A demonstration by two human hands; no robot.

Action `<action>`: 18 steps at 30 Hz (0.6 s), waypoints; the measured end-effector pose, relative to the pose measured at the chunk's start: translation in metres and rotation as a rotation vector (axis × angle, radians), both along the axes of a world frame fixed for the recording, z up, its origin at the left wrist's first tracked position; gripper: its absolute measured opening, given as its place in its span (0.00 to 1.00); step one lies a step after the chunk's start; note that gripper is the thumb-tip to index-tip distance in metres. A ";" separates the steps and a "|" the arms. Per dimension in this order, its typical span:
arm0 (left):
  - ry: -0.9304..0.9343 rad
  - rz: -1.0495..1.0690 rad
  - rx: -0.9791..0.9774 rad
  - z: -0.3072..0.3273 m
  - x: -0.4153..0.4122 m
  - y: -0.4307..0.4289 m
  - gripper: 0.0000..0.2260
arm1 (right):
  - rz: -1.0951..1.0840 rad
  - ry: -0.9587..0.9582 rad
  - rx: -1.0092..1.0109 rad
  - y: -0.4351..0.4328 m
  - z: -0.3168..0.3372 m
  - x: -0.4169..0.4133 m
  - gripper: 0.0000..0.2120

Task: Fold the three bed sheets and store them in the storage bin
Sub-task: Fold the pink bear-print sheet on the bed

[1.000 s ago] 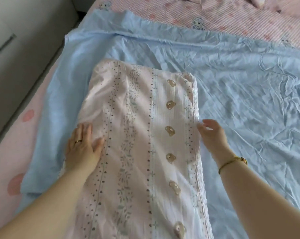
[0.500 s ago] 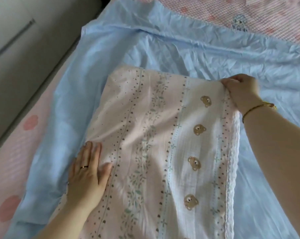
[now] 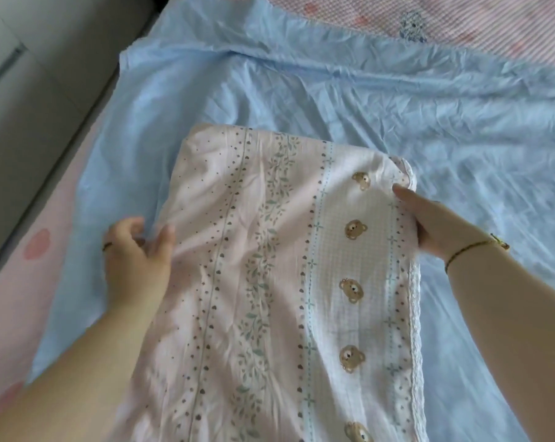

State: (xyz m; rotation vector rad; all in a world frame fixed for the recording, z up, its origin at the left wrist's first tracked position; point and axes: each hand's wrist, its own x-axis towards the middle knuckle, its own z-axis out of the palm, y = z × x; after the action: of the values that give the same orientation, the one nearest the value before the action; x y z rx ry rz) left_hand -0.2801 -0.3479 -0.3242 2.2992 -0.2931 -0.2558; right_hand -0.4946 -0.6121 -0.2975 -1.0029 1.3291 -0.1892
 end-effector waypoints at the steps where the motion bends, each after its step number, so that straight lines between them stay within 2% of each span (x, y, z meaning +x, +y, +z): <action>1: 0.013 -0.022 -0.026 0.004 0.016 -0.020 0.24 | -0.002 0.007 0.003 0.004 -0.002 0.000 0.14; 3: 0.133 -0.112 -0.060 0.015 0.040 -0.063 0.27 | 0.001 0.017 -0.009 0.012 -0.004 0.002 0.12; 6: 0.307 -0.119 -0.047 0.024 0.058 -0.103 0.31 | -0.021 0.045 -0.045 0.021 -0.004 0.005 0.13; 9: 0.422 -0.099 -0.075 0.025 0.063 -0.110 0.30 | -0.057 0.035 -0.053 0.025 0.001 0.005 0.21; 11: 0.509 -0.129 -0.095 0.032 0.061 -0.108 0.29 | -0.082 0.005 -0.073 0.029 0.010 0.002 0.18; 14: 0.681 -0.175 -0.185 0.055 0.059 -0.099 0.21 | -0.112 -0.070 -0.107 0.034 0.027 -0.005 0.09; 16: 0.740 -0.235 -0.277 0.081 0.063 -0.090 0.10 | -0.122 -0.110 -0.121 0.039 0.047 -0.012 0.12; 18: 0.743 -0.255 -0.387 0.116 0.065 -0.080 0.07 | -0.135 -0.135 -0.140 0.046 0.077 -0.018 0.13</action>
State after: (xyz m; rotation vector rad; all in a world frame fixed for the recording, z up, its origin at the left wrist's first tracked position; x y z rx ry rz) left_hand -0.2148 -0.4283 -0.2080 1.6447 -0.2212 -1.0490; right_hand -0.5127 -0.5662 -0.2208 -0.9992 1.2732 -0.4505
